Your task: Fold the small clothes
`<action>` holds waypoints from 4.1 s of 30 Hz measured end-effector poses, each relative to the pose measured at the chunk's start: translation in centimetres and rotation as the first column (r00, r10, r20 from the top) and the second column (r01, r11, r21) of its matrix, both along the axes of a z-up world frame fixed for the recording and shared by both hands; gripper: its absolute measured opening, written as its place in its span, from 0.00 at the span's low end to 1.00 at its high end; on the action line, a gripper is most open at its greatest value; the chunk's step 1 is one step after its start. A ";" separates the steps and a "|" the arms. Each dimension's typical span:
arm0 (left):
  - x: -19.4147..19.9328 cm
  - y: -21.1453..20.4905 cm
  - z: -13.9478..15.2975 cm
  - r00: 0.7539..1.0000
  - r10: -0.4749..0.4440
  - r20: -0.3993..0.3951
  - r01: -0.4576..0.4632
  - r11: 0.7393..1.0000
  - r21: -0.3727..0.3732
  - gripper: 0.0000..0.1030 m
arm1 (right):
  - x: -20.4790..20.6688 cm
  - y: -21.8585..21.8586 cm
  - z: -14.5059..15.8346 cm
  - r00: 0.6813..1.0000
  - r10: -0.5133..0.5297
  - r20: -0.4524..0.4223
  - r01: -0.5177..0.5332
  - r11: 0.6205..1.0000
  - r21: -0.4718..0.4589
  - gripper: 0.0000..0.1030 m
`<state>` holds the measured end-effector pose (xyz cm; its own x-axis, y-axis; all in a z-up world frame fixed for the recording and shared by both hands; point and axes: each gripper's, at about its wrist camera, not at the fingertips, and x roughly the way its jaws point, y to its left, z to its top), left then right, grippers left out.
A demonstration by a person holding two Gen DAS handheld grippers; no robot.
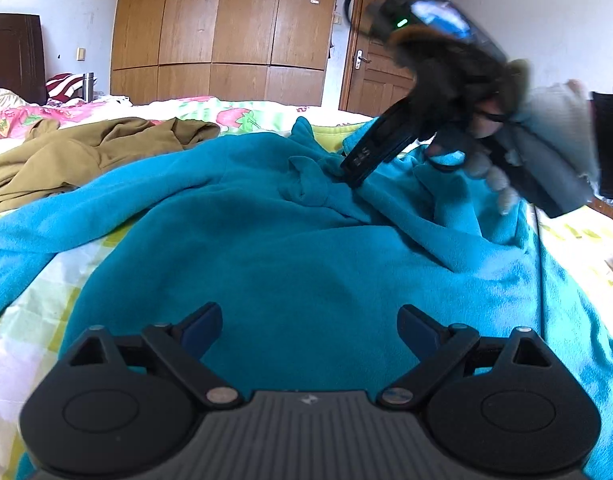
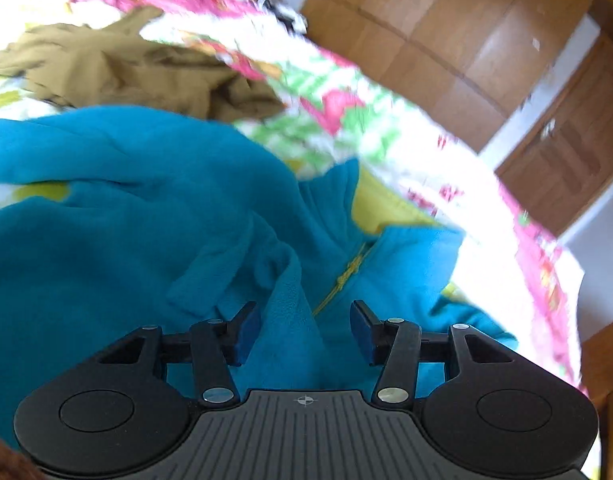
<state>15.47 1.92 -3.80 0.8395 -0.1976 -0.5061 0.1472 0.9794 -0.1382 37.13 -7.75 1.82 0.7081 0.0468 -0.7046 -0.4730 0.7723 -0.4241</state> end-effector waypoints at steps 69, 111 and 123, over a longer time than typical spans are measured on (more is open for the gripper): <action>0.0 1.4 0.1 0.996 0.086 0.039 -0.086 0.996 -0.004 1.00 | -2.9 12.3 0.5 0.996 0.077 0.047 -0.088 0.948 0.306 0.27; 14.1 -0.5 5.7 0.997 0.024 0.074 -0.049 0.929 0.366 1.00 | -12.0 -19.0 4.4 0.913 -0.391 -0.113 0.396 0.791 0.466 0.39; 18.5 2.7 4.4 0.997 0.037 -0.063 -0.020 0.968 0.248 0.21 | -1.9 -15.4 -0.3 0.836 -0.468 -0.288 0.549 0.697 0.461 0.08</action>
<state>33.98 4.59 0.64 0.8060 -0.0354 -0.5909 0.1171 0.9880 0.1005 35.26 -23.15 1.54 0.6277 0.0845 -0.7739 0.0351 0.9900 0.1367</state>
